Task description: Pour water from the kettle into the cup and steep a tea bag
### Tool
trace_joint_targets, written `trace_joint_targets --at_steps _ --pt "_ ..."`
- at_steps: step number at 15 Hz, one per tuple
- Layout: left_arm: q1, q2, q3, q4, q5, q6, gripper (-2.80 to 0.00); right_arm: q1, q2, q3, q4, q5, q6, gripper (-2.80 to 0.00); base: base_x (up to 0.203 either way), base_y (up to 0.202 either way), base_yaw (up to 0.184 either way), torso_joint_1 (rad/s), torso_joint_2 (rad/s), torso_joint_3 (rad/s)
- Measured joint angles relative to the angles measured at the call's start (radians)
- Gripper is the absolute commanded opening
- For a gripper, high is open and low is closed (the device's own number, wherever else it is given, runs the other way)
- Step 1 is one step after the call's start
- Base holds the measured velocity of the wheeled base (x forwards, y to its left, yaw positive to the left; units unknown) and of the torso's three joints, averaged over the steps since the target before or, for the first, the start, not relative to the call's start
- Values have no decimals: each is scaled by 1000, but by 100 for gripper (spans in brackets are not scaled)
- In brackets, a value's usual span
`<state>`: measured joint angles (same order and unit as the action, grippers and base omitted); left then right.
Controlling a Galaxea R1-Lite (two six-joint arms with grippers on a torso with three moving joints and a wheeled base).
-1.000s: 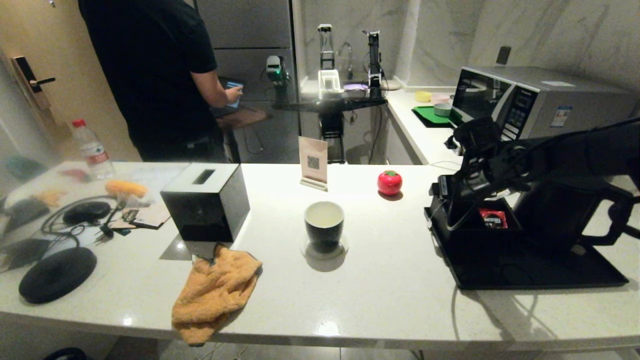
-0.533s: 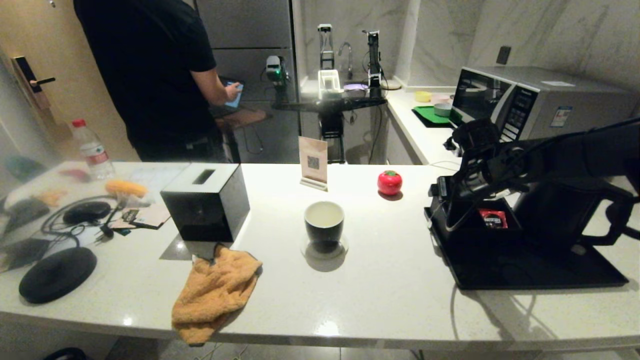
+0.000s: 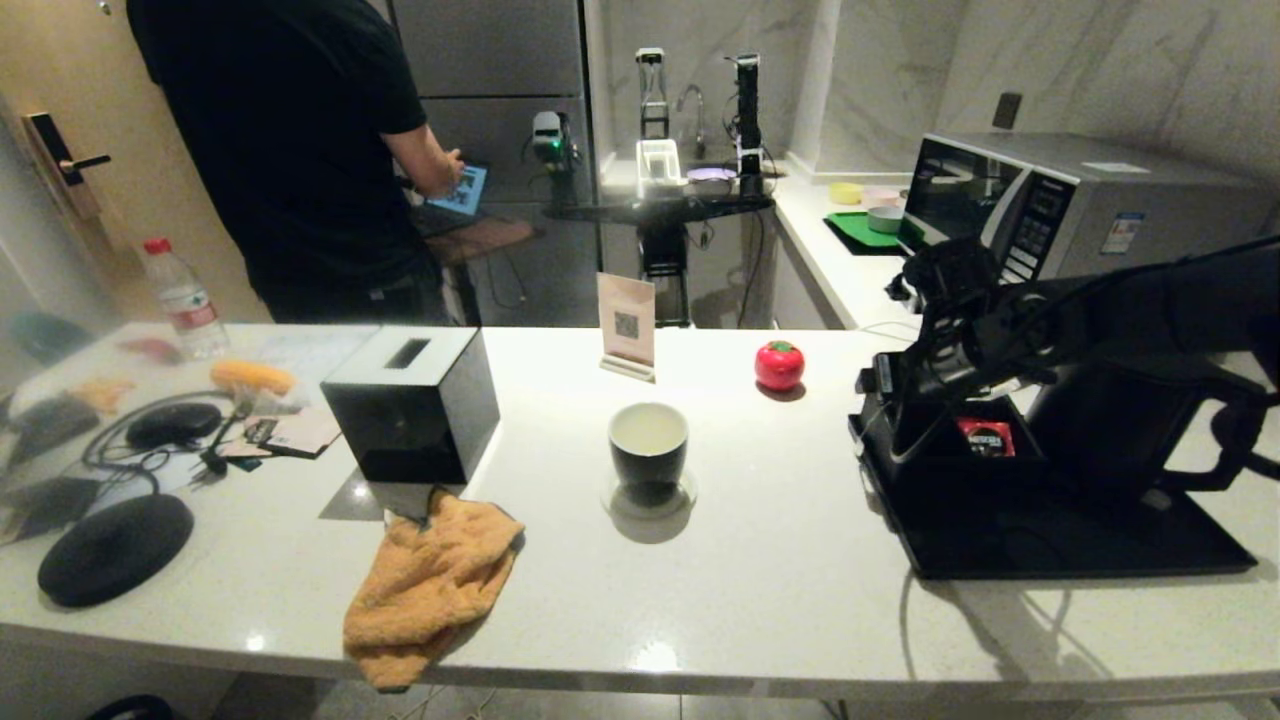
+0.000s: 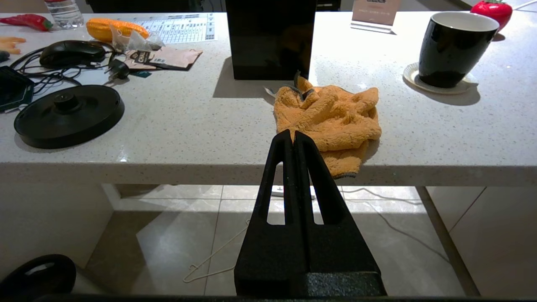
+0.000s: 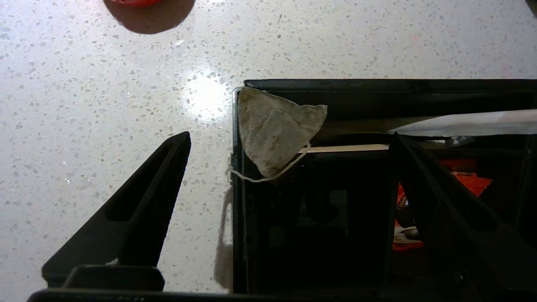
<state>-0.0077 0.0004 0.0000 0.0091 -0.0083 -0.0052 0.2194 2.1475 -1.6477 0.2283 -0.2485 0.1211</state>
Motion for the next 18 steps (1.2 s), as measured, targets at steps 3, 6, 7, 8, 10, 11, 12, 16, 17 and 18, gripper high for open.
trace_joint_targets --at_steps 3,6,7,8,10,11,12,16,17,18 --pt "0 0 0 0 0 -1 -280 1 -5 0 2 -6 -1 0 0 0 0 0 0 0" --pt "0 0 0 0 -1 -1 -280 6 -7 0 2 -27 0 0 0 0 0 0 0 0" --pt "0 0 0 0 -1 0 -280 7 -7 0 2 -28 0 0 0 0 0 0 0 0" --pt "0 0 0 0 -1 -1 -280 10 -8 0 2 -28 0 0 0 0 0 0 0 0" --pt "0 0 0 0 -1 -1 -280 12 -8 0 2 -28 1 0 0 0 0 0 0 0" --pt "0 0 0 0 0 -1 -280 13 -8 0 2 -28 1 0 0 0 0 0 0 0" --pt "0 0 0 0 -1 -1 -280 14 -8 0 2 -29 1 0 0 0 0 0 0 0" --pt "0 0 0 0 -1 0 -280 16 -8 0 2 -29 1 0 0 0 0 0 0 0" --pt "0 0 0 1 -1 0 -280 16 -8 1 2 -29 1 0 0 0 0 0 0 0" --pt "0 0 0 0 0 0 -280 16 -7 1 2 -29 1 0 0 0 0 0 0 0"
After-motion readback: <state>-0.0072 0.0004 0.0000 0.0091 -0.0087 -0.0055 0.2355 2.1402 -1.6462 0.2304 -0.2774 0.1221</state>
